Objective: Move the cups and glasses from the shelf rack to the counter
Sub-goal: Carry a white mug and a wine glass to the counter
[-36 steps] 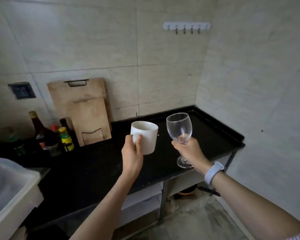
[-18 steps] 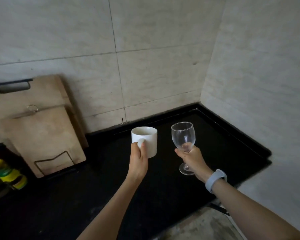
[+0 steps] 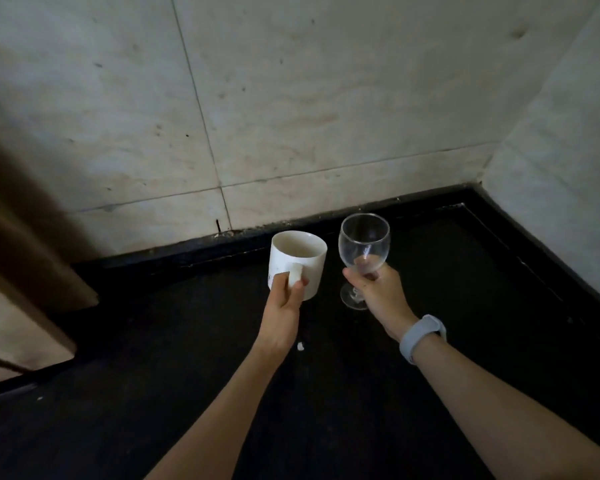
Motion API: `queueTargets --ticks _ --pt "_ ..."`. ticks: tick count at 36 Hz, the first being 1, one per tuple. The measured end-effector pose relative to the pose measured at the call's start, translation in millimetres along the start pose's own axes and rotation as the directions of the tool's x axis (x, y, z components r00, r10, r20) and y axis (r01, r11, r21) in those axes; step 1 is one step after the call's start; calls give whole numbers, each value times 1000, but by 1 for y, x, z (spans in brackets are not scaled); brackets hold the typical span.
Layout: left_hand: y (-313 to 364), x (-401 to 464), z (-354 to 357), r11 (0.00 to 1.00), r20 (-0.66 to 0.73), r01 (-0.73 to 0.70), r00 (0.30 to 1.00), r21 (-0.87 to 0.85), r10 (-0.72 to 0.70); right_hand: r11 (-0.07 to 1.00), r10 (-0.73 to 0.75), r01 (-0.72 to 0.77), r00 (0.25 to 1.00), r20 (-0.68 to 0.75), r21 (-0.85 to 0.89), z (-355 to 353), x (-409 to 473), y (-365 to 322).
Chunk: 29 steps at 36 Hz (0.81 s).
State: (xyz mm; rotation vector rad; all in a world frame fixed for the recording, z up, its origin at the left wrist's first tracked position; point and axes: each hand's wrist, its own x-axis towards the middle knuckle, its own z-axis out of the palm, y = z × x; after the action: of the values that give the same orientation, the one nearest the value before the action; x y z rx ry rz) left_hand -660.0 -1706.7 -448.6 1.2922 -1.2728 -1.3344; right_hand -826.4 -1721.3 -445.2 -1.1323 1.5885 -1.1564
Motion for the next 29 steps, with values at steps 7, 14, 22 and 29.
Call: queueTargets --ticks 7,14,22,29 --pt "-29 32 7 998 -10 -37 999 -43 37 999 -22 22 1000 -12 -47 6 57 24" --pt "-40 45 15 998 9 -51 999 -23 51 997 0 -4 998 -58 -80 5 86 39" --pt "-47 54 22 996 -53 -57 997 75 61 996 1 -6 998 -64 -88 14 107 34" --pt "-58 56 25 963 -121 -113 982 246 146 977 -51 26 992 -118 -210 14 115 38"
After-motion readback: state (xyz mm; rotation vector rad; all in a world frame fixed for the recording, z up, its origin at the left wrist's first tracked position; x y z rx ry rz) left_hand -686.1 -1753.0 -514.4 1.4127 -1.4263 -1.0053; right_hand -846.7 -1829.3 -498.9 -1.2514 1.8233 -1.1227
